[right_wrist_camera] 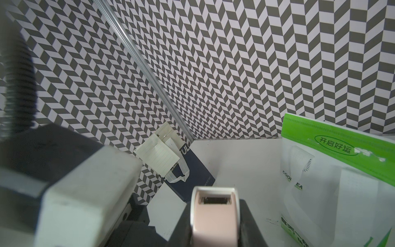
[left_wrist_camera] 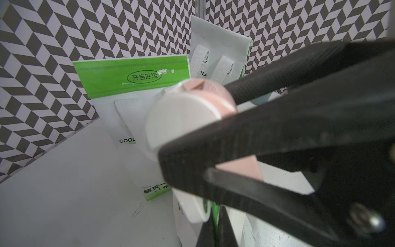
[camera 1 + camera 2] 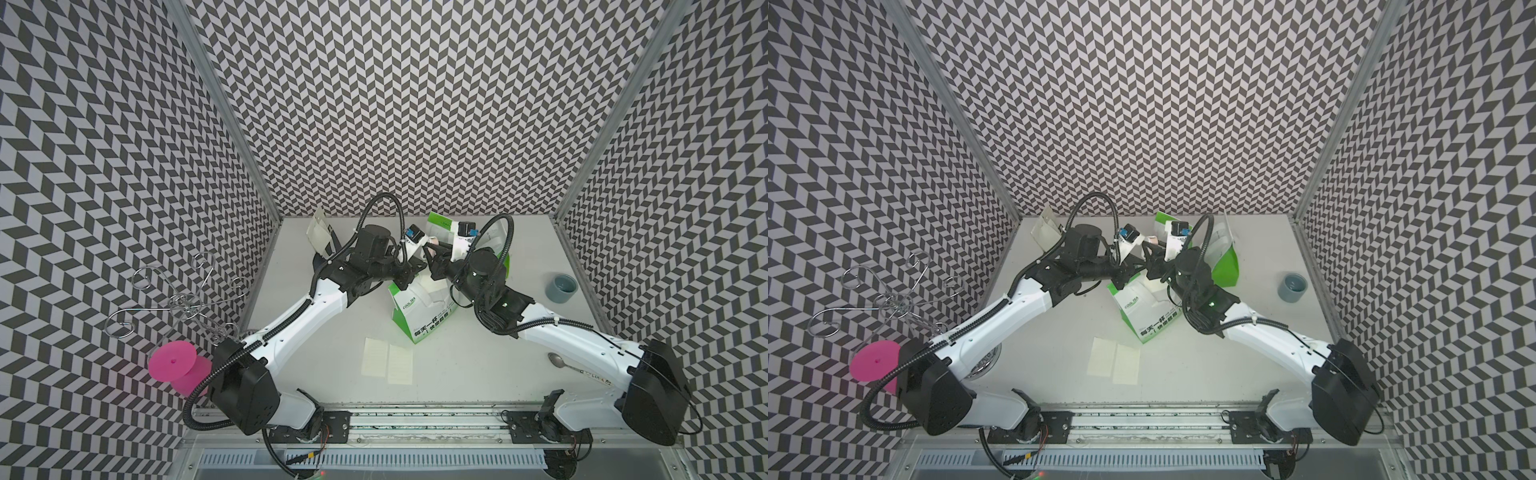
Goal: Staple the receipts to the bags
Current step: Place the stapler in the takeout bag.
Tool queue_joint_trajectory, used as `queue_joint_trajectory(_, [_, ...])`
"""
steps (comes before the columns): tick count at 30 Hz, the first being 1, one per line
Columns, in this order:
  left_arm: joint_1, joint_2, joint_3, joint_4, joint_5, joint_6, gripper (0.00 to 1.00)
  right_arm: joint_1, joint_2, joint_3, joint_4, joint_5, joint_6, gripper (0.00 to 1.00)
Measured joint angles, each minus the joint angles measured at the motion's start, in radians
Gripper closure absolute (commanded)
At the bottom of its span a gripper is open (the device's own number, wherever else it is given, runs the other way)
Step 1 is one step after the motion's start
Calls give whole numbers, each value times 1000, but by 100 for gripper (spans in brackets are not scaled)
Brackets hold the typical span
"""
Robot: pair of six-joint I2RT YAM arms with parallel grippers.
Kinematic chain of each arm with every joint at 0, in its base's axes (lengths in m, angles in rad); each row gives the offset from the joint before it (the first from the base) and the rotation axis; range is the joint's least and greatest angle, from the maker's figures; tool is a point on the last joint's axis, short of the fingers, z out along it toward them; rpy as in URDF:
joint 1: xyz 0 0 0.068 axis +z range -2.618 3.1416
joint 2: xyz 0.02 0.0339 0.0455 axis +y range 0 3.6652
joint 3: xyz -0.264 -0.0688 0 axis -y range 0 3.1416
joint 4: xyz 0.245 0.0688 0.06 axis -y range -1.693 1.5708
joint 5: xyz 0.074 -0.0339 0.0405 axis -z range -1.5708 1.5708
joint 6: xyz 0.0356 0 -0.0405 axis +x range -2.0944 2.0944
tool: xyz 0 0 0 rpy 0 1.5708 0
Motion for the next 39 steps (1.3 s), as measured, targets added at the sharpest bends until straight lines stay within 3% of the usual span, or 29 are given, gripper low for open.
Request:
queue_joint_trajectory(19, [0, 0, 0, 0, -17, -3, 100, 33, 0, 11, -48, 78, -36, 98])
queue_joint_trajectory(39, [-4, -40, -68, 11, -19, -5, 100, 66, -9, -19, -114, 119, -66, 91])
